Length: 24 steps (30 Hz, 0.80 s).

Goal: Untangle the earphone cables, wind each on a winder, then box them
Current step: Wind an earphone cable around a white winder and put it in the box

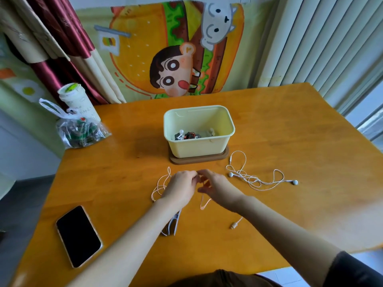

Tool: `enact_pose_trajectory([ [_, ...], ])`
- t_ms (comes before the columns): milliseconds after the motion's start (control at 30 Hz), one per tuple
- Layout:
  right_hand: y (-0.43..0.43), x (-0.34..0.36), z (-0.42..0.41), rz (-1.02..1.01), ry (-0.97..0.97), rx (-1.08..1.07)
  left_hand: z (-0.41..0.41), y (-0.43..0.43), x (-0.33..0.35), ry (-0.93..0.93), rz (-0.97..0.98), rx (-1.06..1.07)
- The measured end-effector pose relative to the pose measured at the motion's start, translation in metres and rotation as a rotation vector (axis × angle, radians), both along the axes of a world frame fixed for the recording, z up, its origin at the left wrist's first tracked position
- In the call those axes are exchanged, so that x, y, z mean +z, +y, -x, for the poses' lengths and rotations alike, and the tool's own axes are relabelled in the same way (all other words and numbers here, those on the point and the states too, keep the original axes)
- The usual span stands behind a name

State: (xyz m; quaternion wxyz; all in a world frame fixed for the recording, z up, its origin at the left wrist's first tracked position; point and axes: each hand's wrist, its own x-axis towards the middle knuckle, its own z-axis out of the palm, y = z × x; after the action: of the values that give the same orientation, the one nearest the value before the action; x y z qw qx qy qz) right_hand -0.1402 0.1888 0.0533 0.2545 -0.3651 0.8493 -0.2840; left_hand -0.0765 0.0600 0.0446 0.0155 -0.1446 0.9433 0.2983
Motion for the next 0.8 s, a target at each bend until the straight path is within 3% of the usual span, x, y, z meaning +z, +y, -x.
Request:
enact_pose_trajectory([
  [133,0.016,0.007,0.014,0.09,0.05,-0.144,-0.009,-0.006,0.002,-0.003,-0.025,-0.037],
  [267,0.039,0.001,0.038,0.19,0.04,-0.447,-0.022,-0.019,-0.008,-0.066,-0.062,0.013],
  [400,0.073,-0.013,0.067,0.061,0.035,-0.707,-0.03,-0.032,-0.022,-0.153,-0.119,0.1],
  [500,0.082,-0.02,0.066,-0.266,0.164,-0.577,-0.029,-0.031,-0.02,-0.113,-0.165,0.133],
  [533,0.079,-0.019,0.061,-0.29,0.203,-0.505,-0.027,-0.027,-0.016,-0.083,-0.16,0.123],
  [667,0.042,0.005,0.021,-0.006,0.224,-0.194,-0.013,-0.007,0.005,0.016,-0.159,0.006],
  [733,0.025,0.013,0.004,0.049,0.215,-0.033,-0.008,0.003,0.015,0.072,-0.149,-0.033],
  [800,0.017,0.018,-0.002,0.09,0.226,-0.001,-0.004,0.01,0.021,0.129,-0.153,-0.054],
])
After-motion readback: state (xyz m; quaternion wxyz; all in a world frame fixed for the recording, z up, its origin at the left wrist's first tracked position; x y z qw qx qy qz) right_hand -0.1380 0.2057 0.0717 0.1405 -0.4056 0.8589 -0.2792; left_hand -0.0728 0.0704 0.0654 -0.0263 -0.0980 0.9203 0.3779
